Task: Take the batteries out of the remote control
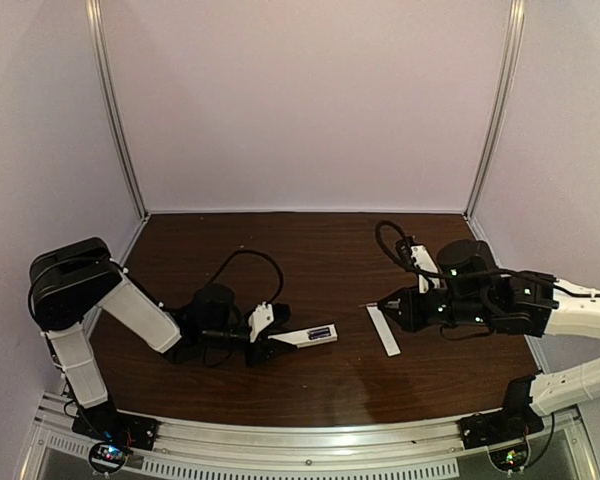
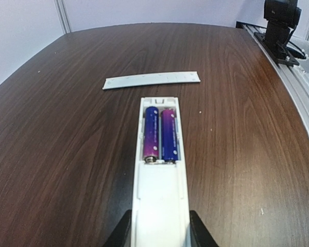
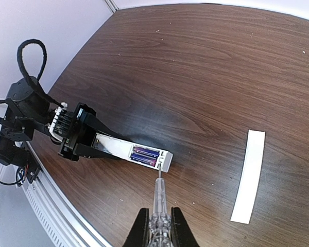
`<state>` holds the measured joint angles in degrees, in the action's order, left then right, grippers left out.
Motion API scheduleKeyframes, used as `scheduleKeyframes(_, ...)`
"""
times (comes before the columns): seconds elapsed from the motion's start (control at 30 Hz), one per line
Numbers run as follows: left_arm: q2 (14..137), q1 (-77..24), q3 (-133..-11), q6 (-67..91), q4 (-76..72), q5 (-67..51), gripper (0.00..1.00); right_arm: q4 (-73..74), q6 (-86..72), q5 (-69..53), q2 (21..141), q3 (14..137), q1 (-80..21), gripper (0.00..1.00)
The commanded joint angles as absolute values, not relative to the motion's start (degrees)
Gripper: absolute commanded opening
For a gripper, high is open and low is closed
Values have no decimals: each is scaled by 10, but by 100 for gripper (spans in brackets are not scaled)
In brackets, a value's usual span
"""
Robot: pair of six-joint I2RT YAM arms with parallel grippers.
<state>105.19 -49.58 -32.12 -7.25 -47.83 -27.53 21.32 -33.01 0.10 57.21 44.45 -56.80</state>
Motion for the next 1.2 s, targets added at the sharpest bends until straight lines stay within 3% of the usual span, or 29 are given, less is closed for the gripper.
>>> scheduleKeyframes(0.0,1022,-525,-300,-141,-505,-198,0,199,-335,-15,565,434,-566,0)
scheduleKeyframes(0.13,1026,-554,-288,-174,-523,-125,0,187,-336,-28,583,435,-566,0)
scheduleKeyframes(0.63,1023,-581,-267,-218,-546,-78,0,129,-367,-40,648,419,-575,0)
scheduleKeyframes(1.17,1038,-585,-273,-229,-542,-49,0,37,-435,39,730,399,-620,0)
